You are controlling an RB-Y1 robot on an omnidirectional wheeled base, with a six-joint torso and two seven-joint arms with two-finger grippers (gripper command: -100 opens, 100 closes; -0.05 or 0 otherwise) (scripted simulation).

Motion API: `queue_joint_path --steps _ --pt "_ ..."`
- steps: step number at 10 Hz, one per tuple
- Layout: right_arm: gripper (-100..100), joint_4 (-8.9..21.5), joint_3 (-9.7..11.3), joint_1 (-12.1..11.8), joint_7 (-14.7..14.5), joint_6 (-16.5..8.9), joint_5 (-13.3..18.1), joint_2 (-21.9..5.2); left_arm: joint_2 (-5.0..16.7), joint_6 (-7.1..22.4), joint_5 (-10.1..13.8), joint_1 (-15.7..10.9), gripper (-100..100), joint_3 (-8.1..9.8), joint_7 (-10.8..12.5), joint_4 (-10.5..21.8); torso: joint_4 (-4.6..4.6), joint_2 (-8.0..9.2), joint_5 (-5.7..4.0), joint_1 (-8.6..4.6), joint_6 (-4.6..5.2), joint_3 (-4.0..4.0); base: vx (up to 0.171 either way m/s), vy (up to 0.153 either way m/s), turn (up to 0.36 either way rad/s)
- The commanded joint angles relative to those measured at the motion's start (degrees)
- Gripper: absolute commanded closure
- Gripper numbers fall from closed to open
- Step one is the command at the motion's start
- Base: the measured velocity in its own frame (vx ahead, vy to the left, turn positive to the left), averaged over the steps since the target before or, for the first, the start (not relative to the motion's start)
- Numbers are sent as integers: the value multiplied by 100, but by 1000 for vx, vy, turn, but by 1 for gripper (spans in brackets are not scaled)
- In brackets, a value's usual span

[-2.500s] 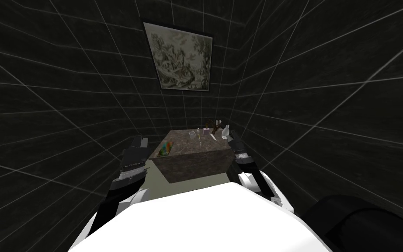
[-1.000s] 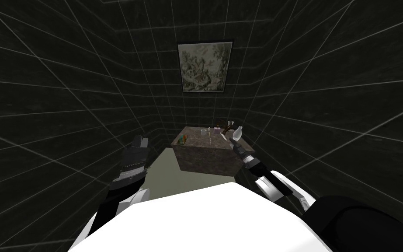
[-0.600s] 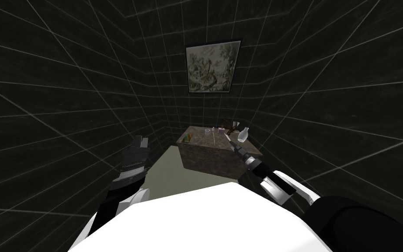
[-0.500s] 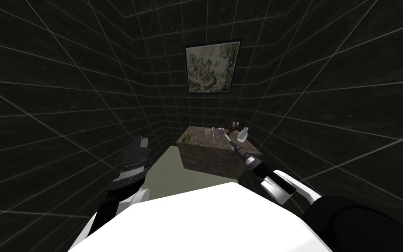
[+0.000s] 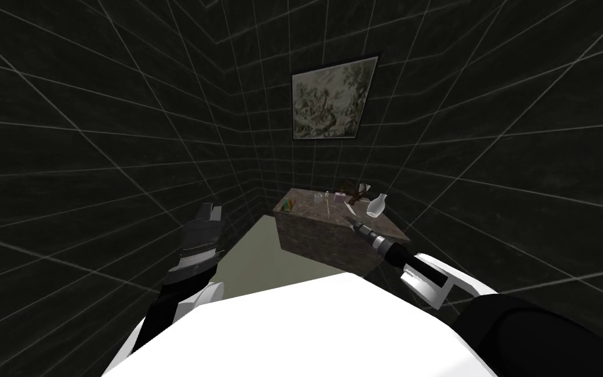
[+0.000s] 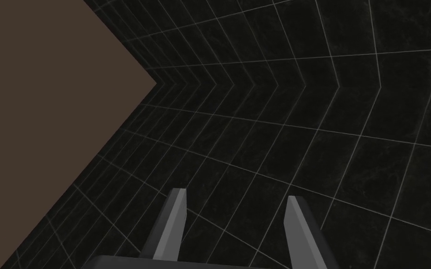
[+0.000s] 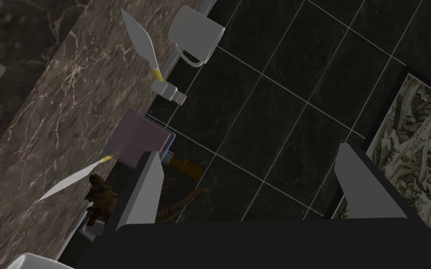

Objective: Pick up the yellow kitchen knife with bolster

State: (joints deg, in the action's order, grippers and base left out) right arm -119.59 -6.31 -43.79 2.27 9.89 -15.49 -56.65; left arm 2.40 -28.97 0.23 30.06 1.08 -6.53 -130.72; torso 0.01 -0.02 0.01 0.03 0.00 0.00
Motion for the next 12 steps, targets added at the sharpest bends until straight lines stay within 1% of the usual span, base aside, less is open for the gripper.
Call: queue_joint_path --steps 1,2,3,4,5,6,7,8,9,10,11,12 --pt "-100 99 54 -21 -19 -67 -58 -286 0 0 0 0 0 0 0 0 0 0 0 0 0 0 0 25 125" --pt "-100 223 95 -119 -24 -212 -209 -472 0 0 0 1 0 1 0 0 0 -1 -1 -4 5 -1 12 39 266" --pt "-100 223 95 -119 -24 -212 -209 -657 0 0 0 0 0 0 0 0 -1 -5 0 0 0 -3 13 29 142" --pt "-100 350 144 -211 -24 -363 -360 -849 0 0 0 1 0 1 0 0 -1 -6 -1 -2 5 -4 19 29 233" --pt "-100 350 144 -211 -24 -363 -360 -998 0 0 0 0 0 0 0 0 -2 -8 -1 -2 1 -5 23 21 123" --pt "-100 476 201 -299 -20 -519 -511 -1165 0 0 0 1 0 1 0 0 -2 -9 -1 -5 6 -5 30 33 227" --pt "-100 476 201 -299 -20 -519 -511 -1324 0 0 0 1 0 0 0 0 -3 -12 -1 -2 2 -7 27 20 142" --pt "-100 603 266 -380 -10 -679 -660 -1487 0 0 0 1 0 1 0 0 -2 -12 -1 -5 5 -7 45 20 245" --pt "-100 603 266 -380 -10 -679 -660 -1617 0 0 0 1 0 1 0 0 -4 -18 -2 -6 1 -10 40 14 125" --pt "-100 603 266 -380 -10 -679 -660 -1674 0 0 0 2 0 1 0 0 -3 -16 -1 -7 7 -9 13 7 -21" --pt "-100 728 338 -456 5 -841 -808 -1889 0 0 0 2 0 1 0 0 -1 -7 -2 -8 9 -4 29 19 250" --pt "-100 728 338 -456 5 -841 -808 -1993 0 0 0 1 0 0 0 0 -2 -12 -1 -6 1 -7 38 12 133"
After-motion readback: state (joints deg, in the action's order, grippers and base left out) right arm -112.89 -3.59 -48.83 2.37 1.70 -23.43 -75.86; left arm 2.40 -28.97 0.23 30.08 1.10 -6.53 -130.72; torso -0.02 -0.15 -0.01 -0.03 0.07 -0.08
